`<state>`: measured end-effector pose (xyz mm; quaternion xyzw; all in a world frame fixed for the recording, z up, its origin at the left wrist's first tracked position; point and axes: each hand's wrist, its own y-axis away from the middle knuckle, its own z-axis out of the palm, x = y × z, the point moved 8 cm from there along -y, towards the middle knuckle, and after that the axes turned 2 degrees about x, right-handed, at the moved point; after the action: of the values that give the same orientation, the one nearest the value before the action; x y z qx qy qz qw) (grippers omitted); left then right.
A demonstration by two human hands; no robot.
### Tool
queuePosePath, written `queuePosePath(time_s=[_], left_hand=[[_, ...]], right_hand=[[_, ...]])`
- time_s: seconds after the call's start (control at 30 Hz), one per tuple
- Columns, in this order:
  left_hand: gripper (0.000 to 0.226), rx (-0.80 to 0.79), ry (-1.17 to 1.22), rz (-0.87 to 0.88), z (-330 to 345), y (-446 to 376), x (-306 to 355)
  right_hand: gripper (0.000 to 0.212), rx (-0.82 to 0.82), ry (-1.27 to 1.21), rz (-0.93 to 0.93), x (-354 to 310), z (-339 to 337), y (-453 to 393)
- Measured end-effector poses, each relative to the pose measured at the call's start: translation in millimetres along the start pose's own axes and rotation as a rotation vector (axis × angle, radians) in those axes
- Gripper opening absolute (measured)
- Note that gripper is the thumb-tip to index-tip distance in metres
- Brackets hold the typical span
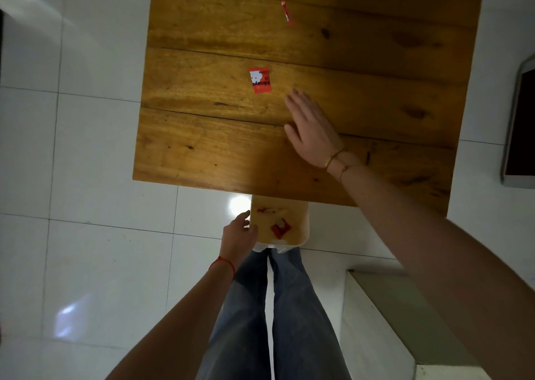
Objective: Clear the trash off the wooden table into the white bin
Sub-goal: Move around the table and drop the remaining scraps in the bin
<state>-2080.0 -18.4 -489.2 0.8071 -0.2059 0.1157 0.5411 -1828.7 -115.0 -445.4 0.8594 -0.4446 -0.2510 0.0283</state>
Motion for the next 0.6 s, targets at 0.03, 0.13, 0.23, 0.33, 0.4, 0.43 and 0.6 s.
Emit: queuePosePath(time_s=[0.03,0.13,0.23,0.33,0.4,0.43,0.6], left_hand=[[0.037,0.000,0.006,-0.004,0.4,-1.0,0.0],[0.038,-0.005,0.023,-0.009,1.9,-3.9,1.6],[0.038,-0.024,0.055,-0.020,4.2,-6.2,2.6],[0.034,-0.037,0.054,-0.010,6.1,-7.9,4.1],[0.033,-0.038,0.050,-0.003,6.8,-8.8,4.6],[0.034,-0.039,0.047,-0.004,6.9,-9.2,4.8],[0.035,-0.030,0.028,-0.015,4.5,-9.1,8.3]], right_hand=[[0.057,0.016,0.019,0.012,4.2,-6.8,-14.4],[0.060,0.030,0.037,0.049,14.4,-23.0,-55.8],[0.061,0.022,0.050,0.057,18.4,-34.1,-92.3],[0.062,0.010,0.042,0.079,20.8,-42.6,-121.7],[0.063,0.002,0.030,0.100,23.3,-45.8,-135.6],[0.063,-0.003,0.032,0.102,24.0,-46.5,-140.9],[0.062,-0.070,0.081,0.090,27.6,-41.5,-149.4]])
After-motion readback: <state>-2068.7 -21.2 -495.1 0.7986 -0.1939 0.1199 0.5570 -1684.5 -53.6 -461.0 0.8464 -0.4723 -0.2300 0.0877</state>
